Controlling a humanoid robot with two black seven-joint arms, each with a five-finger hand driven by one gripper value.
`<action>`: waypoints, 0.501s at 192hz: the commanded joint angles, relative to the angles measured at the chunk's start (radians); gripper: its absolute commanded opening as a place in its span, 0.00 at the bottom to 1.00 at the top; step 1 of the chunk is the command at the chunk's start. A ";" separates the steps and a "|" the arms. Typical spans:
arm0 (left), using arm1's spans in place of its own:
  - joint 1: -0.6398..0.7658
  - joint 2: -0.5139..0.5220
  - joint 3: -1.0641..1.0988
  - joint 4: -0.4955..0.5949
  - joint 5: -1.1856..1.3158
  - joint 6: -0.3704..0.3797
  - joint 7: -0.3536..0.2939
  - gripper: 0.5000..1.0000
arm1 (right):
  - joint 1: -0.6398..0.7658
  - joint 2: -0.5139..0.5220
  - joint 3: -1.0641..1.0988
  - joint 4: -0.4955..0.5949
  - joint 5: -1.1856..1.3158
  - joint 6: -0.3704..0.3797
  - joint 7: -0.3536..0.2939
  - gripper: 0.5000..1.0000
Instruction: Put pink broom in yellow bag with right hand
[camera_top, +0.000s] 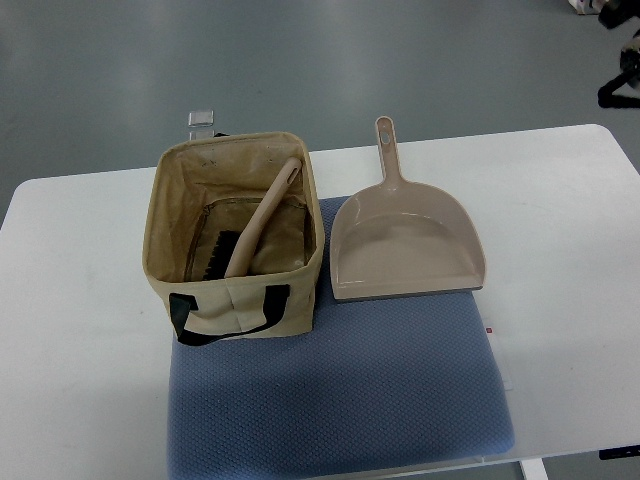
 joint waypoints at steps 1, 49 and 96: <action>0.000 0.000 0.000 -0.001 0.000 0.000 0.002 1.00 | -0.136 0.011 0.102 0.000 0.240 -0.001 0.002 0.87; 0.000 0.000 0.000 0.007 0.000 0.000 0.002 1.00 | -0.329 0.198 0.201 0.001 0.403 0.012 0.091 0.87; 0.000 0.000 0.002 -0.001 0.002 0.000 0.002 1.00 | -0.409 0.281 0.242 0.001 0.401 0.013 0.109 0.87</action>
